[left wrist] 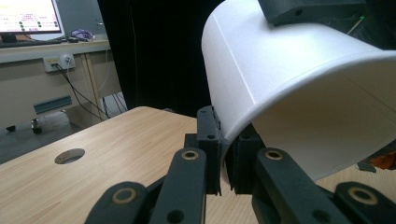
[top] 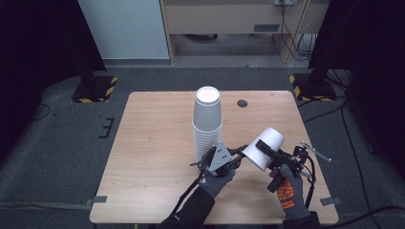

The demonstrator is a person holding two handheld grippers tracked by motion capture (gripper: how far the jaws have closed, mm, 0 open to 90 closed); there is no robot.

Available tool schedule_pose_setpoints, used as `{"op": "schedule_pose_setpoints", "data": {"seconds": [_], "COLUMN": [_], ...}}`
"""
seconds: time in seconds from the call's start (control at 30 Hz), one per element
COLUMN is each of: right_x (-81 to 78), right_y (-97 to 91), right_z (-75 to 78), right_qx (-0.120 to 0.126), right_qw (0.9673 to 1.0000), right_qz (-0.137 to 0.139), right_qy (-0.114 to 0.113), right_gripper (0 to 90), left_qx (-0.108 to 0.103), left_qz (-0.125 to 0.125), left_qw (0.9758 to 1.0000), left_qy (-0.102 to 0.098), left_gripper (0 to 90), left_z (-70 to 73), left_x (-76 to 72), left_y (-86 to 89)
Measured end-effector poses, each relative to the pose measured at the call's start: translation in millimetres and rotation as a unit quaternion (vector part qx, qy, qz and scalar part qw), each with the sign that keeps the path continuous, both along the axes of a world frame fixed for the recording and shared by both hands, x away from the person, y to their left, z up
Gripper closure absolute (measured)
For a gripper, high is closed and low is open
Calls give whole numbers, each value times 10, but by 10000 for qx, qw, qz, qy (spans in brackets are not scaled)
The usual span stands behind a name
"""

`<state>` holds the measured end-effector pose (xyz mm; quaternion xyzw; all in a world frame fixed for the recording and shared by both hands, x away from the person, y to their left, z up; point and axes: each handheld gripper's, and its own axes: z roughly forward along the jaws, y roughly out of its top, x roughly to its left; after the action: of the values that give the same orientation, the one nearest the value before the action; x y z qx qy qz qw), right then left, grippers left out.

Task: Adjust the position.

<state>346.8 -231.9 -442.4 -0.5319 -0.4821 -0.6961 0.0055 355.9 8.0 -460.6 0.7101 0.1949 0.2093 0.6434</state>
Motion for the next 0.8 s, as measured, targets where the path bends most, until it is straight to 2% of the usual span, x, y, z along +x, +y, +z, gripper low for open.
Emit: {"op": "schedule_pose_setpoints", "data": {"seconds": [0.4, 0.53, 0.57, 0.67, 0.8], "right_x": [28, 33, 32, 39, 60], "right_y": [-5, -42, -53, -116, -167], "right_z": [-16, -17, -23, -40, -64], "right_qx": [-32, -25, -70, -108, -291], "right_qw": [10000, 9999, 9998, 9991, 9982], "right_qz": [20, -103, -185, -399, -533], "right_qy": [5, 14, -36, -3, 15], "right_gripper": [57, 69, 77, 101, 103], "left_qx": [89, 92, 100, 123, 200], "left_qz": [-63, -119, -132, -175, -219], "left_qw": [9999, 9999, 9999, 9998, 9995], "left_qy": [16, 29, 21, 28, 54], "left_gripper": [852, 855, 857, 858, 859], "left_z": [23, 33, 37, 48, 73], "left_x": [-53, -77, -83, -101, -105], "left_y": [95, 116, 124, 148, 183]}}
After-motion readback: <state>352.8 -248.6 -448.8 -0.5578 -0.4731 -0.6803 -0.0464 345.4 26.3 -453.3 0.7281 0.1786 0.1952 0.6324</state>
